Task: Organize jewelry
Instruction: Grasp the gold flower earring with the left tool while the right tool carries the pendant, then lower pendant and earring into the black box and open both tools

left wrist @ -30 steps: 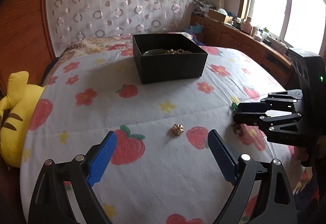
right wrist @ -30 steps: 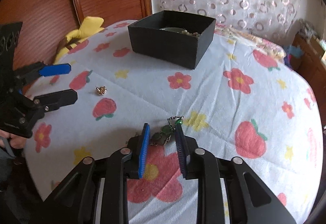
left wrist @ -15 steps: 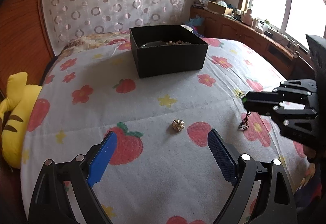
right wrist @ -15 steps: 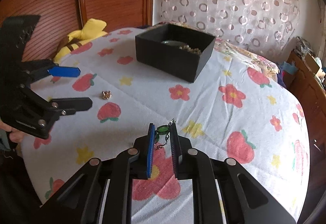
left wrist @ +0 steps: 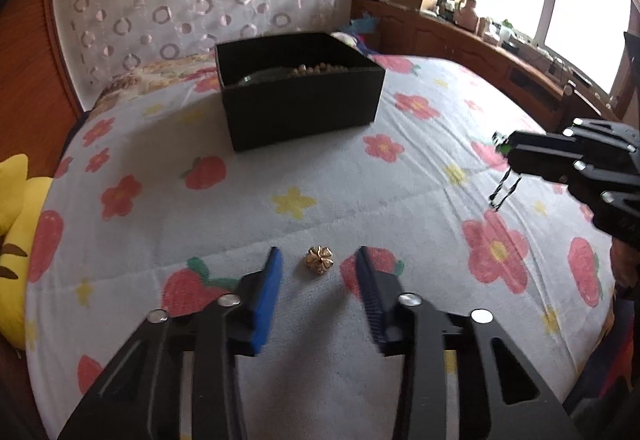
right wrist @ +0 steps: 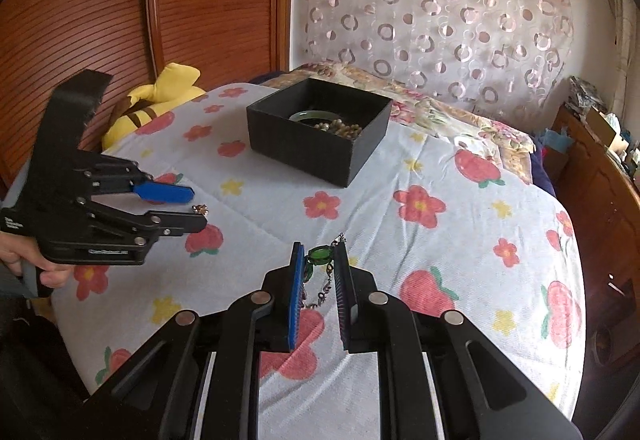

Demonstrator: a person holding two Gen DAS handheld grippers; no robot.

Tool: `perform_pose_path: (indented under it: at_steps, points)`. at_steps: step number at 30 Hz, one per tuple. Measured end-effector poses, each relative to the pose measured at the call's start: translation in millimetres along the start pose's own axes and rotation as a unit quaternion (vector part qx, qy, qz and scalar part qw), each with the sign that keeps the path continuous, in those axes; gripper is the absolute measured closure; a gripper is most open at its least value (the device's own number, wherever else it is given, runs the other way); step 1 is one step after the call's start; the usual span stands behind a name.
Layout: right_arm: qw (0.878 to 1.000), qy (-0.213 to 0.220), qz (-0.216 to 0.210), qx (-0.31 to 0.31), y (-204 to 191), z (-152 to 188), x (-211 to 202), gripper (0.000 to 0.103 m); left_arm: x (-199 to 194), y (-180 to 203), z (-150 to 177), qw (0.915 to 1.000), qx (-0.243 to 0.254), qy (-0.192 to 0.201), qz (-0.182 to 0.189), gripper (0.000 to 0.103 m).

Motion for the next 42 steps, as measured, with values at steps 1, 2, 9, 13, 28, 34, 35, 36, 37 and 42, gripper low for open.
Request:
perform_pose_path:
  at_steps: [1,2,9,13,28,34,35,36,37,42]
  points:
    - [1.000,0.000,0.000,-0.001,-0.1,0.1,0.0,0.086,-0.3,-0.5,-0.6,1.0000,0.000,-0.001,0.002,0.074]
    - [1.000,0.000,0.000,-0.002,0.0,0.0,-0.1,0.086,0.5,-0.5,-0.8,1.0000,0.002,-0.001,0.001,0.077]
    - [1.000,0.004,-0.003,-0.007,-2.7,-6.6,-0.4,0.086,0.5,3.0,-3.3,0.9997,0.022,0.003,-0.007,0.089]
    - [1.000,0.014,-0.005,-0.011,-1.4,-21.0,-2.8,0.086,-6.5,1.0,-10.5,0.9997,0.017,0.017,-0.006,0.089]
    - [0.998,0.055,-0.021,-0.015,9.1,-113.0,16.8,0.086,-21.7,-17.7,-65.0,0.9979,0.012,0.062,-0.014,0.089]
    - [0.999,0.043,-0.025,-0.004,12.8,-130.3,51.2,0.086,-14.3,-27.5,-77.7,0.9977,0.001,0.066,-0.012,0.089]
    - [0.999,0.041,-0.026,0.003,14.6,-132.8,57.9,0.086,-12.0,-30.9,-80.4,0.9977,-0.002,0.066,-0.012,0.089]
    - [0.999,0.040,-0.029,0.009,16.2,-133.3,61.8,0.086,-10.9,-32.6,-81.9,0.9977,-0.005,0.066,-0.014,0.089]
    - [0.999,0.039,-0.033,0.017,18.3,-134.2,66.4,0.085,-9.2,-35.4,-84.3,0.9976,-0.008,0.066,-0.015,0.089]
    - [0.997,0.036,-0.047,0.040,26.0,-140.4,77.7,0.079,-3.8,-46.2,-96.9,0.9971,-0.027,0.069,-0.014,0.089]
Point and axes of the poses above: each gripper's, at about its wrist camera, not at the fingertips, and x roughly the way its jaws point, y to its right, z to its underside, the point moved 3 cm from there along x, roughly the way its jaws point, and after that the axes turned 3 degrees about y, right-handed, at the moved point
